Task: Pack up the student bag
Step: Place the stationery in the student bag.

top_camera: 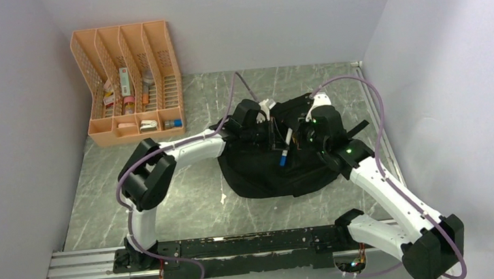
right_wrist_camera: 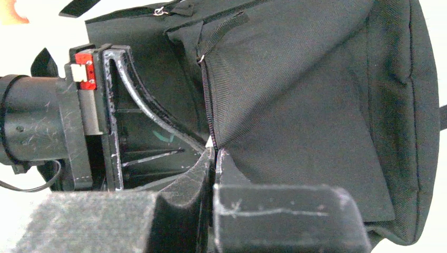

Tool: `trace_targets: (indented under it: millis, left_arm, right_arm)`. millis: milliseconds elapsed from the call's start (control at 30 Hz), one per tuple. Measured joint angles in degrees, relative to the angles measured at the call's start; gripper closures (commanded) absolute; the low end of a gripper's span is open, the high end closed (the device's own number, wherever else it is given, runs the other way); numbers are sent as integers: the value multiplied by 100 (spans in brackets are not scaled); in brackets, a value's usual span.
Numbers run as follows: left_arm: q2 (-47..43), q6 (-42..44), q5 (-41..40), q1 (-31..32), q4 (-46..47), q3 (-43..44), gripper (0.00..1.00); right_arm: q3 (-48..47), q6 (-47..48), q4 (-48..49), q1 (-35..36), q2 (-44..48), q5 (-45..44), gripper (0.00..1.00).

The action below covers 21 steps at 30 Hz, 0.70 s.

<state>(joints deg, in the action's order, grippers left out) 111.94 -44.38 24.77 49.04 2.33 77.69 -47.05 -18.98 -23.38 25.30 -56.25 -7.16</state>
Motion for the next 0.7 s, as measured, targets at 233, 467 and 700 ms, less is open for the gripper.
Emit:
trace_targets:
  millis: [233,467,700]
  left_arm:
    - [214,-199,2,4,125,345,95]
    - [391,-614,-24,13,542,485,95]
    - [706,-1056,-273,37,1062,603,95]
  right_arm:
    - [264,-136,227,0,286,-149,100]
    - [264,-240,238,0,350,-223,100]
    - [264,-308,280,-2,212,101,100]
